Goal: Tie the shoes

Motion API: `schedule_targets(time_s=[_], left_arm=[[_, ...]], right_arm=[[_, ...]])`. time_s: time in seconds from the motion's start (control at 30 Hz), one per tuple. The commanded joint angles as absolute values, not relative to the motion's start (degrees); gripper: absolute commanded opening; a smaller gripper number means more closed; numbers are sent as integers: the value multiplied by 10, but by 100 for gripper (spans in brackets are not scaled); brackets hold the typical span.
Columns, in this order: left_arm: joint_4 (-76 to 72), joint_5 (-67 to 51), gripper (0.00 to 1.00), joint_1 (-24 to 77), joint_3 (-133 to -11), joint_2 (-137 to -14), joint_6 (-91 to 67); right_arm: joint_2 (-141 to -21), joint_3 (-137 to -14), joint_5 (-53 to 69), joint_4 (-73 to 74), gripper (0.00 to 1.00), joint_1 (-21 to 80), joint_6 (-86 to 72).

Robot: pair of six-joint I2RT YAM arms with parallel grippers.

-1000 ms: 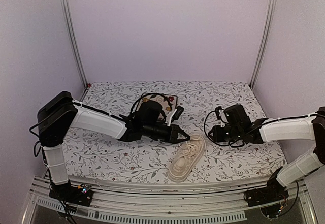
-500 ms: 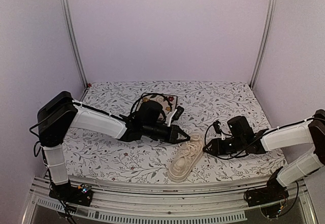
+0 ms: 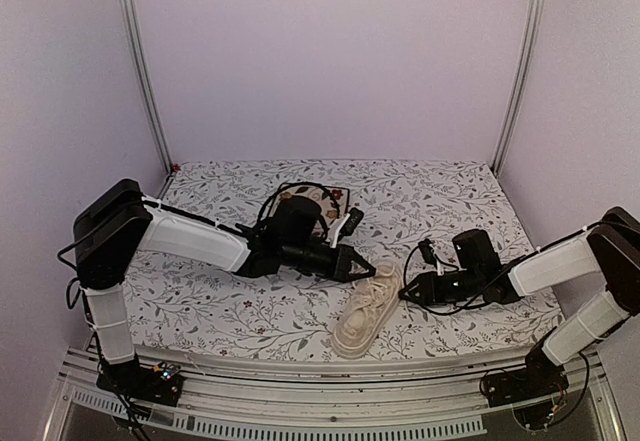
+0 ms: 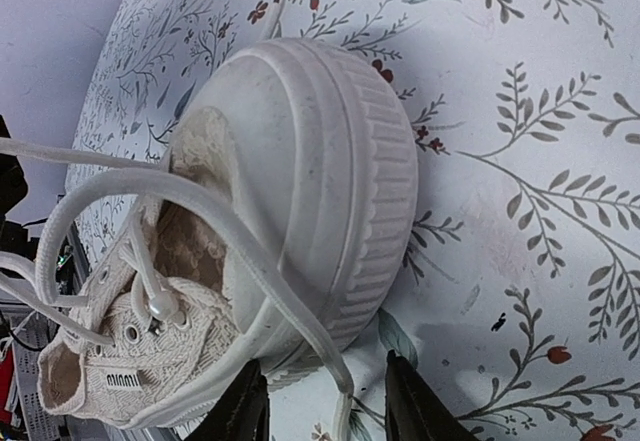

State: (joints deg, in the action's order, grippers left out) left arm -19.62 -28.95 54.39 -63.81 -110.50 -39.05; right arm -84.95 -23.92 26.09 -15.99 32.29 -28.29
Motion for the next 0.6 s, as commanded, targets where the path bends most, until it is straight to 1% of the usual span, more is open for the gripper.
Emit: schedule_targets(time_s=[0.0,0.13,0.33,0.4,0.5,0.53,0.57], left_arm=[[-196,-293,0,537,-654,-1098,-381],[-195,-294,0,537,-654,-1098,-381],[-195,-294,0,537,-656,-1098,-381],[-196,-294,0,537,-657,-1099,-381],[-196,-294,0,538,-659,-1099,-382],[-196,-294,0,538,-658,-1099,-382],[-196,-293,0,538,-658,-1099,-382]], right_arm=[[-871,-232,309,-213,39,315,-264],[-876,-231,322,-230,34,314,-260],[-895,-231,330,-245,32,313,-257],[-904,-231,337,-253,30,313,-257],[-910,-229,343,-261,22,312,-259],[-908,-228,341,-261,16,312,-259],[-905,-226,340,-261,13,312,-260]])
